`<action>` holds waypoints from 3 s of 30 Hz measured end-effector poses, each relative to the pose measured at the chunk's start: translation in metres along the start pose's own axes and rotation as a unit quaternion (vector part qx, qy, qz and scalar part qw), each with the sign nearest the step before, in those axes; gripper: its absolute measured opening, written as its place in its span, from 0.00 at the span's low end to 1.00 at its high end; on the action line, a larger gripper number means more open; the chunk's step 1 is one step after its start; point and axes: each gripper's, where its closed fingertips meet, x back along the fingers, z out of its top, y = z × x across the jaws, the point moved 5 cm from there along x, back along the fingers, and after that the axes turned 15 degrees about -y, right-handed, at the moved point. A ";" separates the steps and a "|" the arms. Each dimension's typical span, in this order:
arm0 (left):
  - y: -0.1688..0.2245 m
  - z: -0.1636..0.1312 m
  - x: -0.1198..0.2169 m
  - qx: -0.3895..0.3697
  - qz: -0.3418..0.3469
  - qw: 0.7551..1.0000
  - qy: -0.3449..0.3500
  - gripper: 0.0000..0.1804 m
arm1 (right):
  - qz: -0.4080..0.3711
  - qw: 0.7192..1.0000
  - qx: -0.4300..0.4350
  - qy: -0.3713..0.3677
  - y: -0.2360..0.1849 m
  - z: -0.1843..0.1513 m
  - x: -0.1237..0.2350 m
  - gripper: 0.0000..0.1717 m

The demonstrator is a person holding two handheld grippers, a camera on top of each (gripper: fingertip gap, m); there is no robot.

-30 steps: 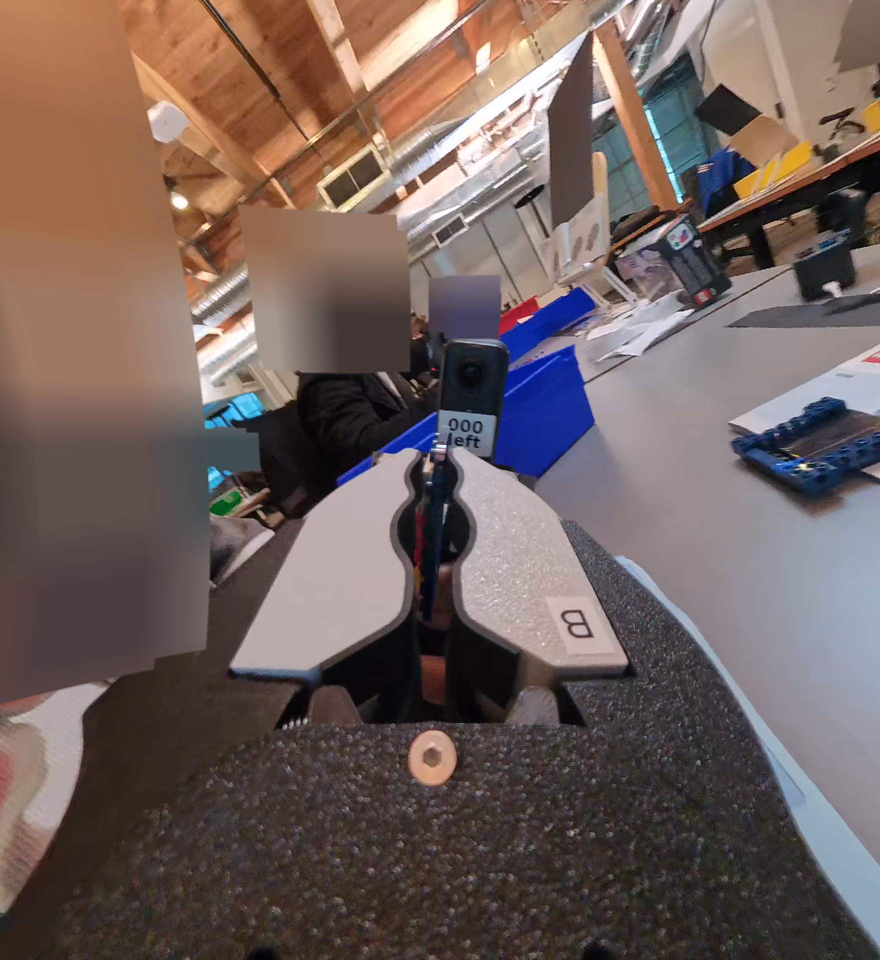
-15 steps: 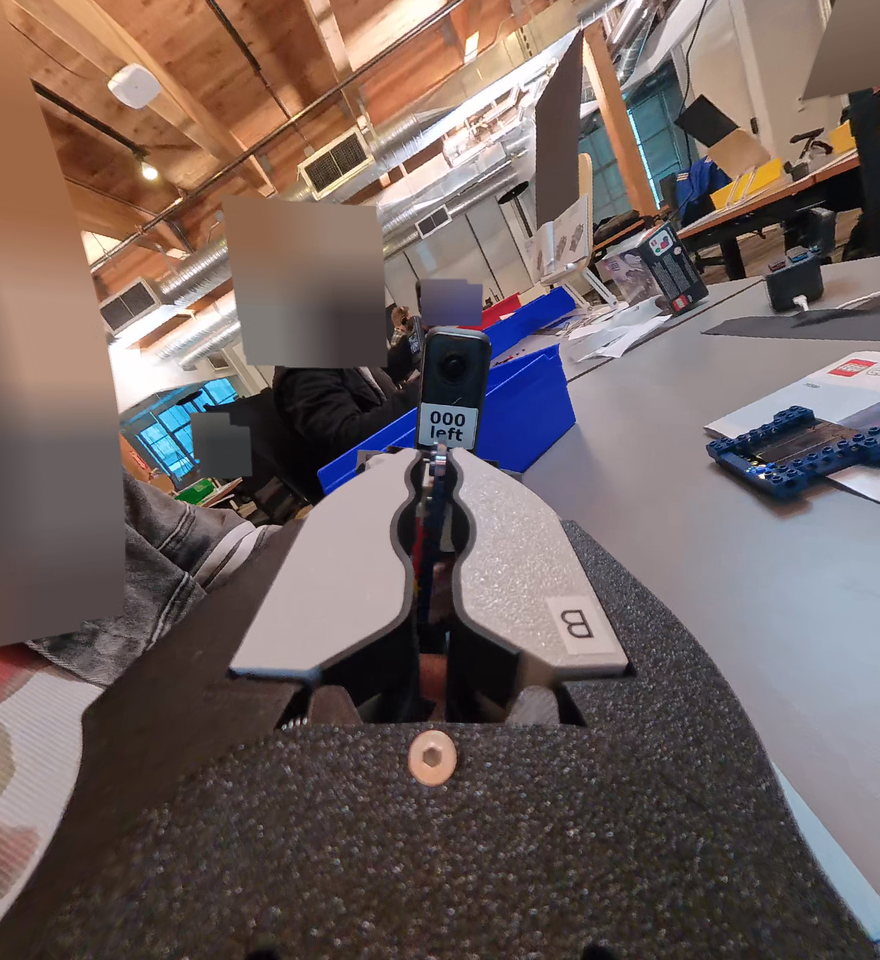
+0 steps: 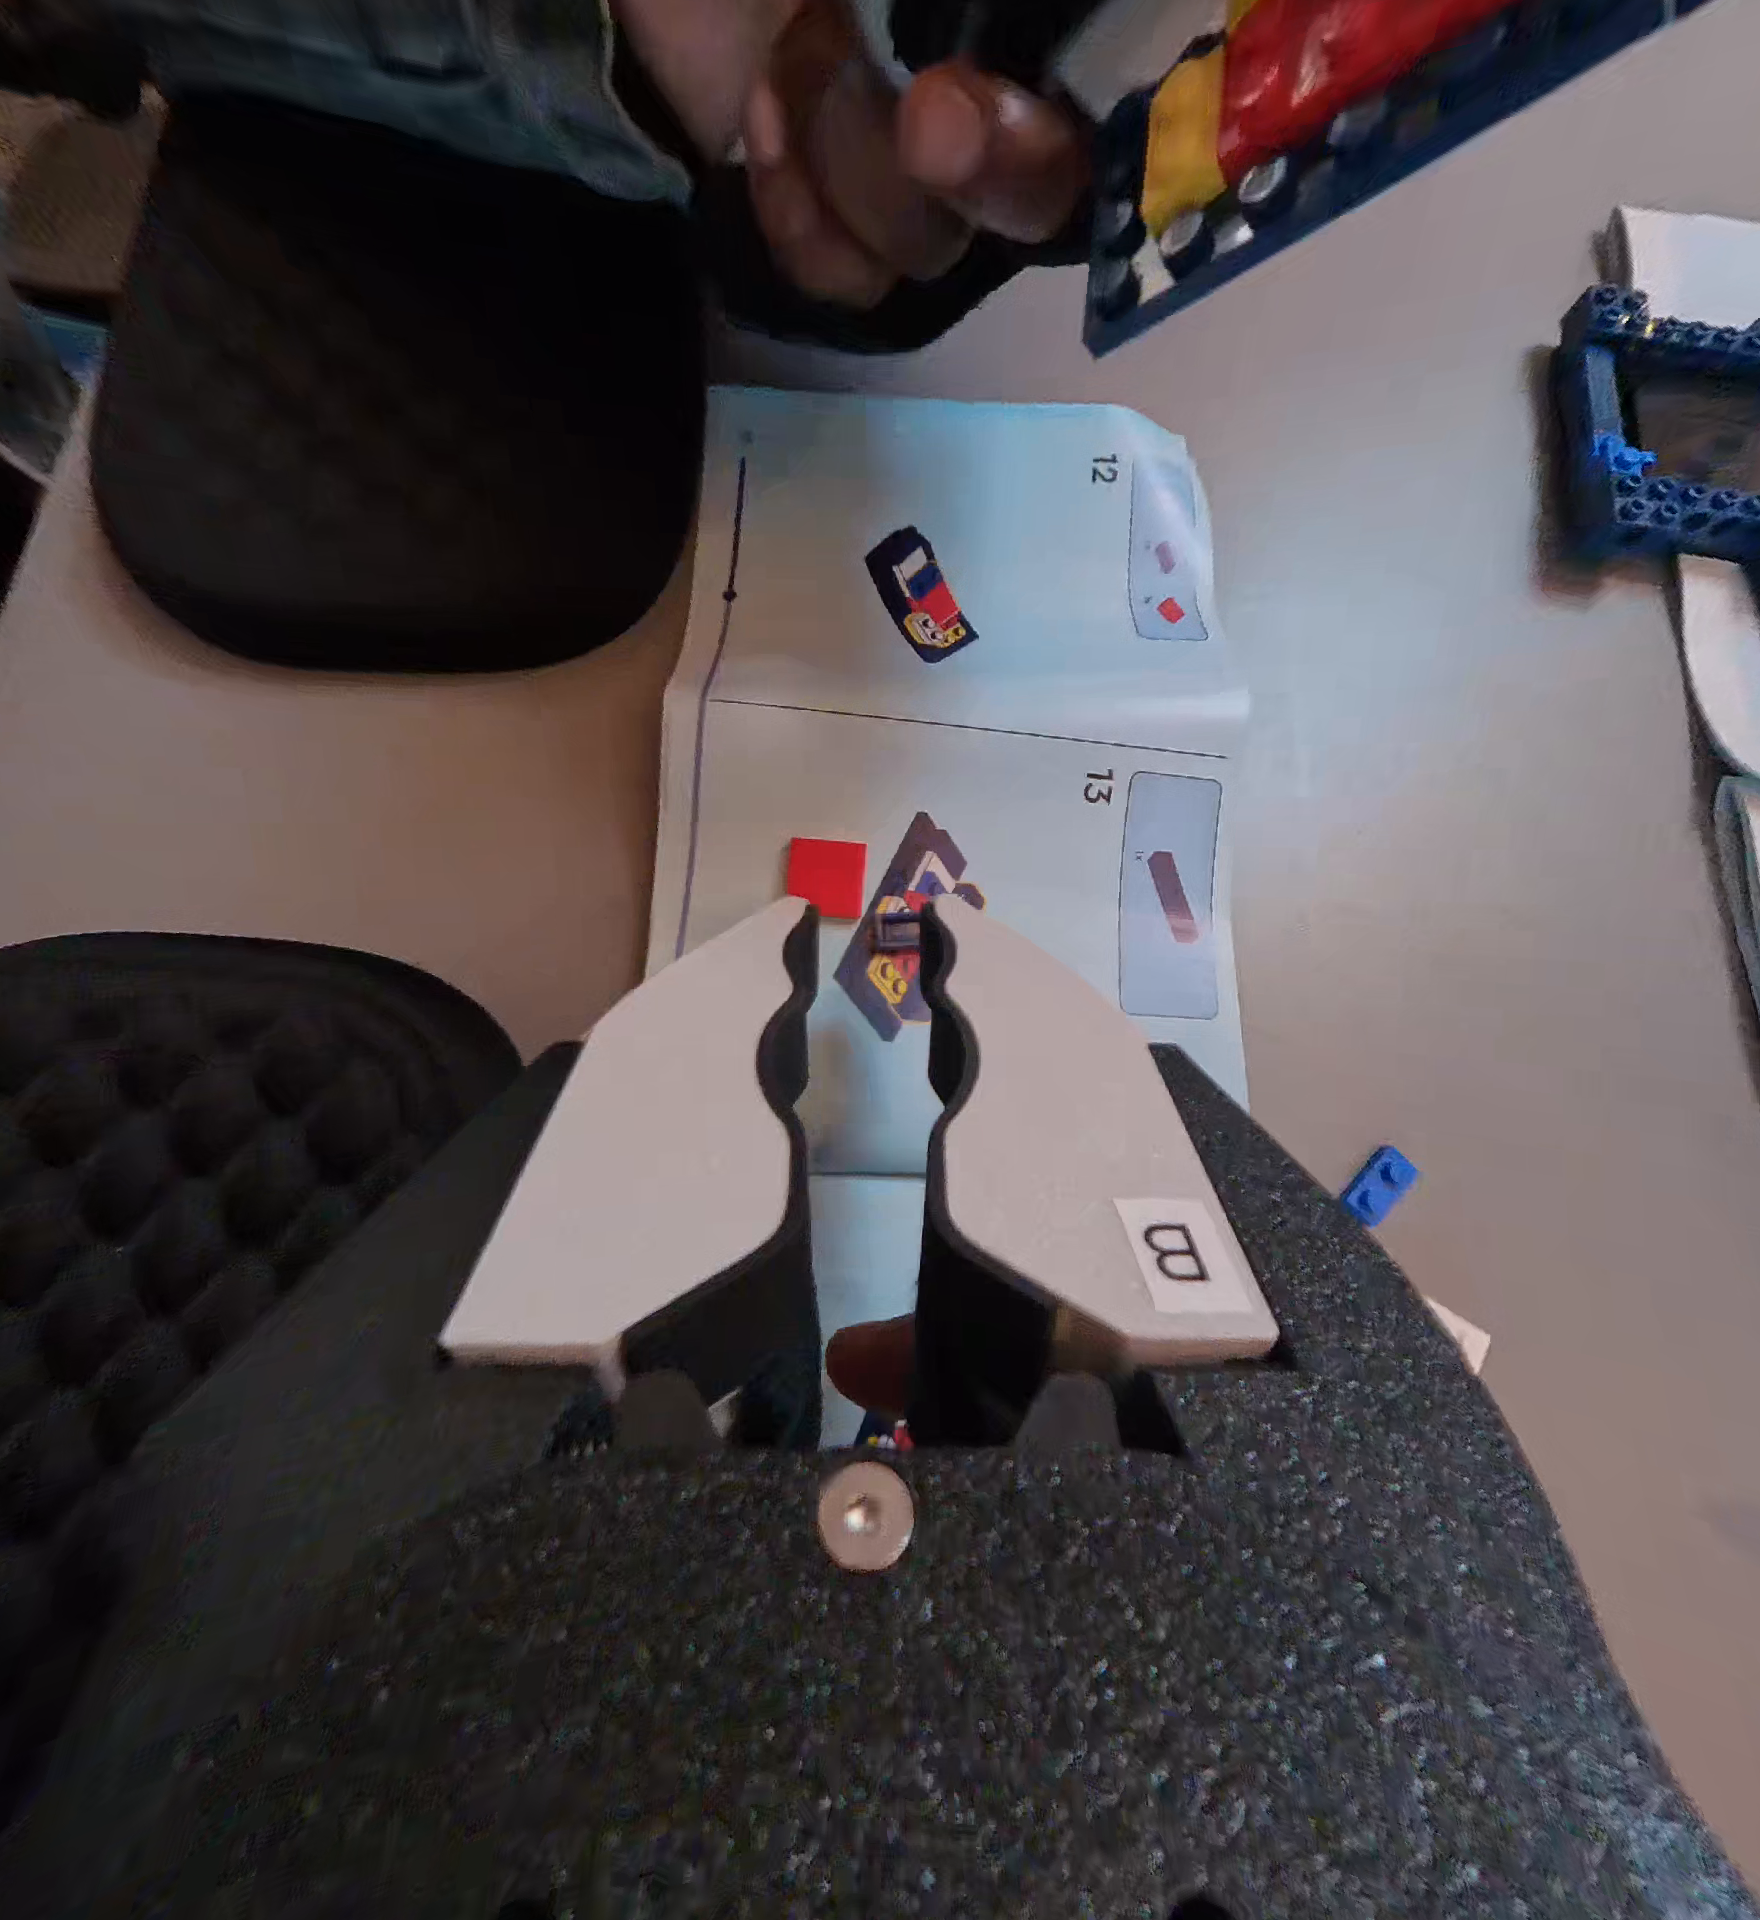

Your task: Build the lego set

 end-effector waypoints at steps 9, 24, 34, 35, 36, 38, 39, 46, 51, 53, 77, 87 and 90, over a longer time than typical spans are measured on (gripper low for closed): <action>0.000 -0.005 -0.005 -0.006 -0.004 1.000 -0.029 0.04 | 0.006 0.999 -0.015 -0.038 0.006 -0.007 -0.024 0.09; -0.003 -0.006 -0.008 -0.024 -0.004 0.999 -0.038 0.04 | 0.041 0.981 -0.134 0.131 0.018 -0.002 0.005 0.09; 0.002 -0.006 -0.010 -0.036 -0.022 0.998 -0.041 0.04 | 0.065 0.952 -0.200 0.224 0.031 -0.003 0.022 0.09; 0.002 -0.007 -0.010 -0.036 -0.023 0.998 -0.042 0.04 | 0.064 0.951 -0.201 0.226 0.031 -0.003 0.023 0.09; 0.002 -0.007 -0.011 -0.036 -0.024 0.998 -0.042 0.04 | 0.065 0.951 -0.202 0.226 0.031 -0.004 0.023 0.09; 0.001 -0.008 -0.011 -0.037 -0.025 0.998 -0.045 0.04 | 0.069 0.950 -0.204 0.227 0.031 -0.004 0.022 0.09; 0.001 -0.008 -0.011 -0.037 -0.023 0.998 -0.046 0.04 | 0.071 0.950 -0.205 0.226 0.031 -0.004 0.021 0.09; 0.002 -0.008 -0.011 -0.046 -0.022 0.997 -0.049 0.04 | 0.074 0.946 -0.216 0.229 0.033 -0.005 0.021 0.09; 0.002 -0.008 -0.011 -0.045 -0.025 0.997 -0.049 0.04 | 0.083 0.935 -0.232 0.254 0.035 -0.006 0.026 0.09; 0.002 -0.008 -0.011 -0.045 -0.026 0.998 -0.048 0.04 | 0.087 0.927 -0.245 0.272 0.038 -0.006 0.030 0.09; -0.002 -0.006 -0.006 -0.023 -0.025 0.999 -0.027 0.04 | 0.152 0.909 -0.311 0.231 0.033 -0.006 0.014 0.09; -0.003 -0.006 -0.006 -0.021 -0.022 0.999 -0.030 0.04 | -0.022 0.993 -0.105 0.052 0.018 -0.005 -0.010 0.13; -0.003 -0.007 -0.006 -0.018 -0.023 0.999 -0.031 0.04 | -0.052 0.995 -0.072 0.055 0.016 -0.001 -0.005 0.14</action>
